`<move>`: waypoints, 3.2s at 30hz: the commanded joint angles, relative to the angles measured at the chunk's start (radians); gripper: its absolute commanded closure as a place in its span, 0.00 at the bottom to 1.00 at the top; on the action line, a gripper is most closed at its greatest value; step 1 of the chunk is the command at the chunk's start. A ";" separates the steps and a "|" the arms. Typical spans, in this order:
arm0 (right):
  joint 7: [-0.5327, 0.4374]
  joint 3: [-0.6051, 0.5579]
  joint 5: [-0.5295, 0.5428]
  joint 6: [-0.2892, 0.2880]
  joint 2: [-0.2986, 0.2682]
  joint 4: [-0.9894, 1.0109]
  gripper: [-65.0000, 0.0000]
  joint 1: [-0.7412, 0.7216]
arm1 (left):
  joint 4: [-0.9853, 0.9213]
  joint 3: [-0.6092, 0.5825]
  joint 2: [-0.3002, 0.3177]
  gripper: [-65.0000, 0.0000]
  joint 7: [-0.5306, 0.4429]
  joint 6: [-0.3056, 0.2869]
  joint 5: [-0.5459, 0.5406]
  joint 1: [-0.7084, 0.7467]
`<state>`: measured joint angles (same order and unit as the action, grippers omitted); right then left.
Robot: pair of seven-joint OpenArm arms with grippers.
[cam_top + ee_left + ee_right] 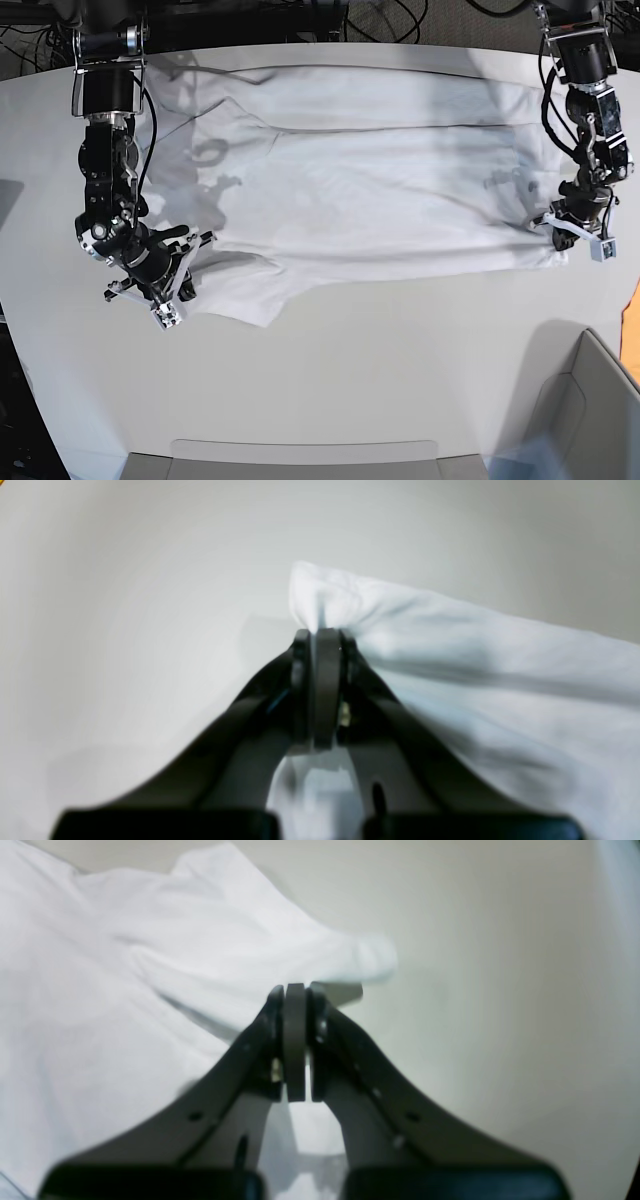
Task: Fold the T-shirt properly
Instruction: 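Fold the hem edge over toward the first fold with both grippers, then release the hem and reposition the left gripper at the strip's end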
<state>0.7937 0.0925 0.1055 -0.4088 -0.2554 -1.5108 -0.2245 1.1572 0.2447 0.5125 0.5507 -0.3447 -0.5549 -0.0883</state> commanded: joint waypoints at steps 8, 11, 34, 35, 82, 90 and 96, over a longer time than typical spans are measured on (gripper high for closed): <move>-0.017 0.091 0.007 -0.002 -0.006 -0.225 1.00 0.150 | 0.185 0.068 0.018 1.00 0.052 -0.007 -0.011 0.057; -0.017 0.111 0.007 -0.002 -0.006 -0.285 1.00 0.208 | 0.218 0.078 0.016 1.00 0.095 -0.007 -0.011 0.081; 0.122 0.362 0.291 -0.003 -0.025 -0.520 1.00 0.480 | 0.424 0.166 0.013 1.00 0.150 -0.006 -0.011 0.299; 0.122 0.362 0.296 -0.003 -0.028 -0.524 1.00 0.489 | 0.424 0.166 0.011 1.00 0.156 -0.007 -0.011 0.299; 0.028 0.479 0.480 -0.003 -0.068 -0.546 0.69 0.880 | 0.541 0.219 0.019 0.62 0.161 -0.007 -0.015 0.635; 0.033 0.456 0.480 -0.003 -0.071 -0.503 0.66 0.833 | 0.404 0.135 0.142 0.62 0.162 -0.009 -0.281 0.614; 0.026 0.415 0.480 -0.003 -0.100 -0.451 0.66 0.824 | 0.186 0.097 0.154 0.62 0.161 -0.026 -0.324 0.511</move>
<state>0.8364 0.5026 0.5770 -0.4114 -0.3428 -1.9488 0.5953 1.3365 0.3378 0.6472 0.7059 -0.3721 -0.8845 0.4168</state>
